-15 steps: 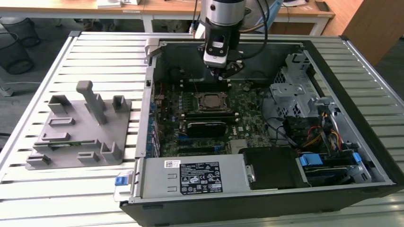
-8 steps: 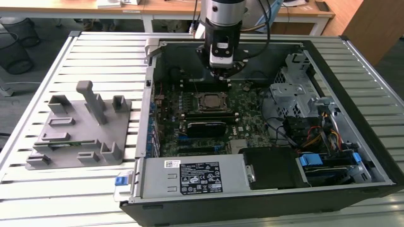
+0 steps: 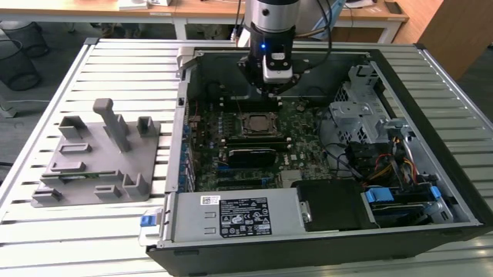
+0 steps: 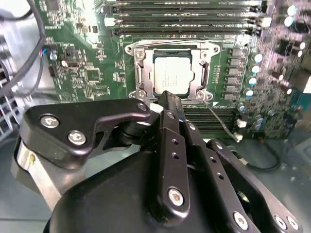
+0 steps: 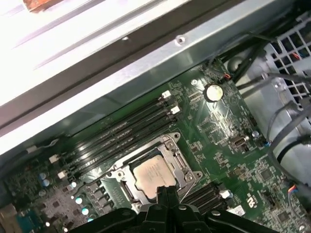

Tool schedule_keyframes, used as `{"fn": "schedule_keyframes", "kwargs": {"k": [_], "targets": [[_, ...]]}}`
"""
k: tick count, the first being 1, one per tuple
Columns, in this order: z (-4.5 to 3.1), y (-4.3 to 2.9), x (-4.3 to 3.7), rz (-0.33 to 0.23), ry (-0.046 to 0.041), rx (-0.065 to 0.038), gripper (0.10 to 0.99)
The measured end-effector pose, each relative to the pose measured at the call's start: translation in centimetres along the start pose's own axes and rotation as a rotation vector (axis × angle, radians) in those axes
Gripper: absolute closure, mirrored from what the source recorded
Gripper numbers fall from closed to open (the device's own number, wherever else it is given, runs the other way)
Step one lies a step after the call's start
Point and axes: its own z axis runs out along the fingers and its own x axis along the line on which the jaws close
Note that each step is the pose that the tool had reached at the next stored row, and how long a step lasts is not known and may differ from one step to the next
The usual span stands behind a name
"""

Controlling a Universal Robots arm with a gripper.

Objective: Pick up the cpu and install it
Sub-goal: 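Install the first cpu locking lever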

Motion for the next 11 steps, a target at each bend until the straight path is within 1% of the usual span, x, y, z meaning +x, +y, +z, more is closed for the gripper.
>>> {"fn": "schedule_keyframes", "kwargs": {"k": [11], "targets": [[0.07,0.0,0.0,-0.2,0.003,-0.007,0.98]]}}
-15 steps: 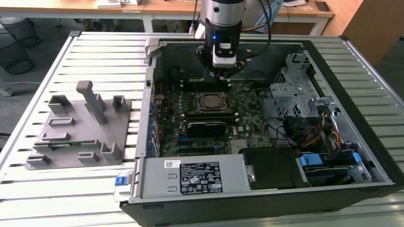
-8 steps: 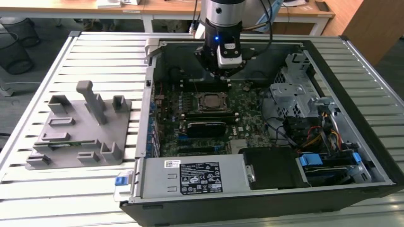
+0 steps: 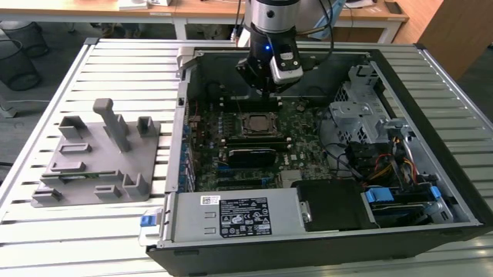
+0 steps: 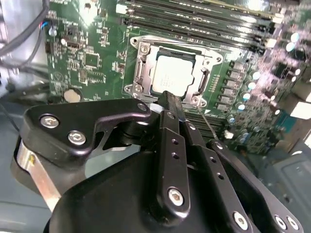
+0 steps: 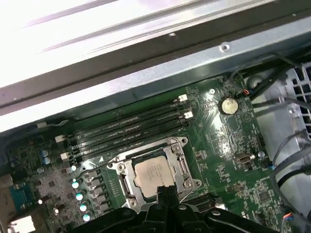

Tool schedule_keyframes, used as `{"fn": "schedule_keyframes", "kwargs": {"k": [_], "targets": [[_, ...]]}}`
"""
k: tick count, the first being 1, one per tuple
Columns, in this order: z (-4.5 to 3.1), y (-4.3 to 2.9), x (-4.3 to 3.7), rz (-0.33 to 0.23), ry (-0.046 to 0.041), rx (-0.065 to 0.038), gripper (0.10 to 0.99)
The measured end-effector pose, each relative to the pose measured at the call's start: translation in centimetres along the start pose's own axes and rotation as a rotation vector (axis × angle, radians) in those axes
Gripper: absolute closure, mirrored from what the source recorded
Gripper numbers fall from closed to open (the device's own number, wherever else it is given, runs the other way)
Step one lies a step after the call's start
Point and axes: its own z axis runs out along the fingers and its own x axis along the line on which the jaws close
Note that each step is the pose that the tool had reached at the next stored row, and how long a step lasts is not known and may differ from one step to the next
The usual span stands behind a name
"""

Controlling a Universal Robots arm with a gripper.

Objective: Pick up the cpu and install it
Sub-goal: 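Install the first cpu locking lever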

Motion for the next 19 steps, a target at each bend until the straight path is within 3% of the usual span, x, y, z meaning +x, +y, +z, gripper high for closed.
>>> {"fn": "schedule_keyframes", "kwargs": {"k": [11,12,16,19], "targets": [[0.06,0.0,-0.02,-0.193,0.004,-0.008,0.98],[0.06,0.0,-0.04,-0.2,0.0077,-0.011,0.98],[0.06,0.01,-0.04,-0.225,0.0421,-0.02,0.98],[0.07,0.02,-0.04,-0.257,0.0502,-0.031,0.98]]}}
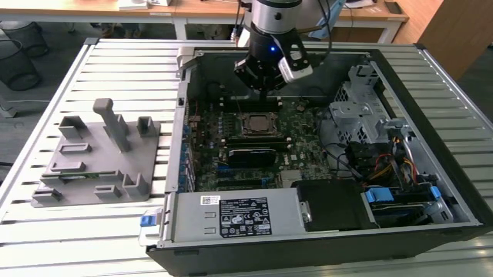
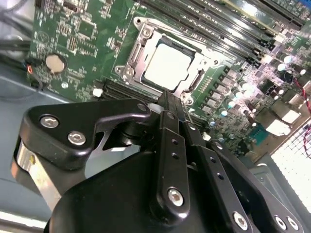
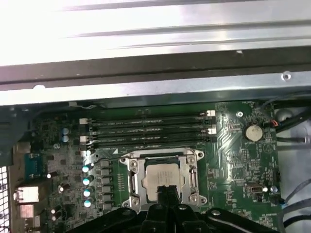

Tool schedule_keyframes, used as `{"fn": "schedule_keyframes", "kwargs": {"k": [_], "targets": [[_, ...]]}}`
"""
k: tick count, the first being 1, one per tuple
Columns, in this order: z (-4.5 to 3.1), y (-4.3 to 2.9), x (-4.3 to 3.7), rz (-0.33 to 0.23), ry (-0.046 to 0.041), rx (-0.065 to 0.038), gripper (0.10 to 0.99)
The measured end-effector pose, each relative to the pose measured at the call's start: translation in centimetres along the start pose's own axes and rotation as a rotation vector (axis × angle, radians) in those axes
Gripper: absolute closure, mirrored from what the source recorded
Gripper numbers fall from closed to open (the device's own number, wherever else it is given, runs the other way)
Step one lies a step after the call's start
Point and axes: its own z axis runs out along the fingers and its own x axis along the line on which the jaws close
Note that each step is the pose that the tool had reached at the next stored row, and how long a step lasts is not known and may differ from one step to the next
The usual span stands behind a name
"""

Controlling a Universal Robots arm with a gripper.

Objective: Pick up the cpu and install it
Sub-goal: 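Install the first cpu locking lever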

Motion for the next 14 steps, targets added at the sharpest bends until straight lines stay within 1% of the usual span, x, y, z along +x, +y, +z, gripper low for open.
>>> {"fn": "schedule_keyframes", "kwargs": {"k": [7,8,9,10,13,14], "targets": [[0.02,-0.01,0.0,-0.121,0.005,0.001,0.98],[0.03,-0.01,0.01,-0.129,0.0048,0.001,0.98],[0.04,-0.01,0.05,-0.133,0.0019,0.001,0.98],[0.07,-0.03,0.21,-0.134,-0.0063,0.001,0.98],[0.17,-0.1,1.27,-0.135,-0.0365,0.002,0.98],[0.19,-0.12,1.53,-0.135,-0.0411,0.002,0.98]]}}
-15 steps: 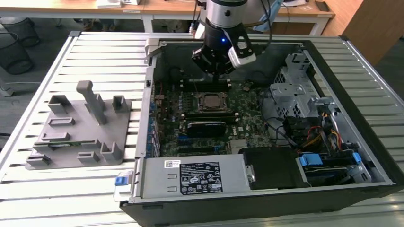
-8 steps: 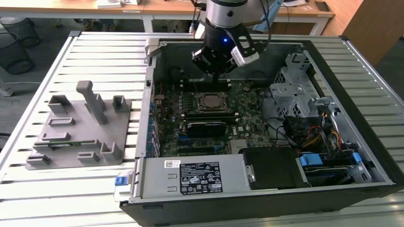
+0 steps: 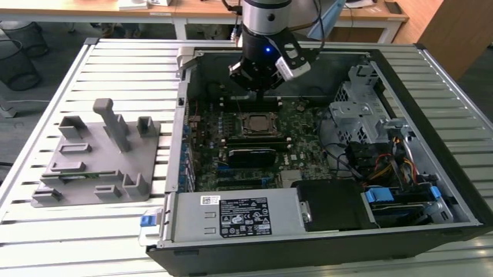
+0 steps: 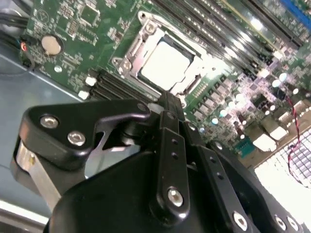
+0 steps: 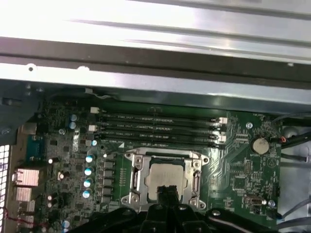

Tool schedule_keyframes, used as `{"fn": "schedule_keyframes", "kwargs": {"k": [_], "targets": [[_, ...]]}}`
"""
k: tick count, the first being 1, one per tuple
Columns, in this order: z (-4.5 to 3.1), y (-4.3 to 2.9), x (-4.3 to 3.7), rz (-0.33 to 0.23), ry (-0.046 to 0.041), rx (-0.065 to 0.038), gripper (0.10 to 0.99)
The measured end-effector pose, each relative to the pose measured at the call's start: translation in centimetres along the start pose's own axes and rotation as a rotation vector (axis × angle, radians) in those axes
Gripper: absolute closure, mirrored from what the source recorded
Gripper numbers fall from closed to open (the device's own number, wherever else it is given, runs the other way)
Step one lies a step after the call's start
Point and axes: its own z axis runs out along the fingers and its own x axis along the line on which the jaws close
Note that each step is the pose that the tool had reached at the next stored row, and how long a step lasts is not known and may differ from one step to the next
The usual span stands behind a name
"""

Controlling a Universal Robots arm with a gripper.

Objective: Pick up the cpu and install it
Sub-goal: 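Install the first cpu locking lever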

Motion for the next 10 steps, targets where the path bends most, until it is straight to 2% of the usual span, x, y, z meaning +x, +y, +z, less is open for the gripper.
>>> {"fn": "schedule_keyframes", "kwargs": {"k": [5,10], "targets": [[0.0,0.03,0.45,0.004,-0.0004,0.0,0.98],[-0.03,0.13,1.95,0.004,-0.0003,0.0,0.98]]}}
